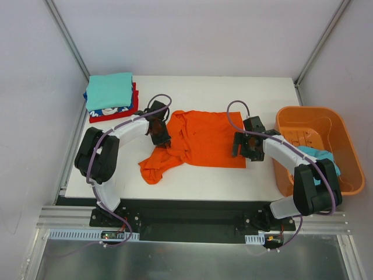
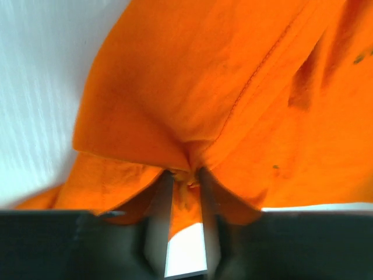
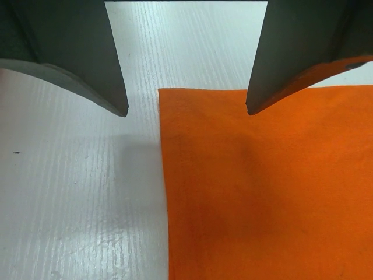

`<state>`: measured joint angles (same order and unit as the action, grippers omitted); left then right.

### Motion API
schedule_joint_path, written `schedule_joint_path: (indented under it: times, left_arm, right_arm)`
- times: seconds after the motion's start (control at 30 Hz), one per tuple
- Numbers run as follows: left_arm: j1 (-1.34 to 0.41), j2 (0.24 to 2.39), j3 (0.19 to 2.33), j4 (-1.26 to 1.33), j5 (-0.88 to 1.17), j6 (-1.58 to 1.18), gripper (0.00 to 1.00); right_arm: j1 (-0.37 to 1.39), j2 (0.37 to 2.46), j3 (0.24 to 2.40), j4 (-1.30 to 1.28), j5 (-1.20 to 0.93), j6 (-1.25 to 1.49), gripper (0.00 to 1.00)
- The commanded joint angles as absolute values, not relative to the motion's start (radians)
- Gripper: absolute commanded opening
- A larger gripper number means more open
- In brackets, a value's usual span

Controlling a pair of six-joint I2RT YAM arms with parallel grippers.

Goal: Fold and stack the t-shirts
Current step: Flatten out the tshirt

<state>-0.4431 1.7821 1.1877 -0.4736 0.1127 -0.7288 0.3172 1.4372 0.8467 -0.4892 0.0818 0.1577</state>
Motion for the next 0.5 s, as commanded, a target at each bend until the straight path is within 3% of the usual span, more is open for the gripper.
schedule_joint_path:
  times: [0.0,0.03,0.33,0.43,0.47]
  left_arm:
    - [-0.43,1.767,1.218,-0.476,0.083,-0.742,0.05]
    - [-0.43,1.757,1.218,-0.476,0.075,-0.741,0.0]
    - [-0.429,1.586,1.155,-0.476,0.049,-0.713,0.0]
    - [-0.43,1.533,1.143,-0.476,0.037,-0.697,0.0]
    - [-0.43,1.516,1.141,-0.477,0.022,-0.683,0.0]
  right_arm:
    - [0.308,1.433,0.841,-0.479,0.072,0.175,0.86]
    - [0.308,1.44,0.847,-0.477,0.065,0.175,0.85]
    - [0.308,1.546,0.887,-0.497,0.09,0.21,0.72]
    - [0.308,1.598,0.902,-0.477,0.069,0.206,0.45]
    - [0.308,1.611,0.907,-0.469,0.068,0.203,0.21]
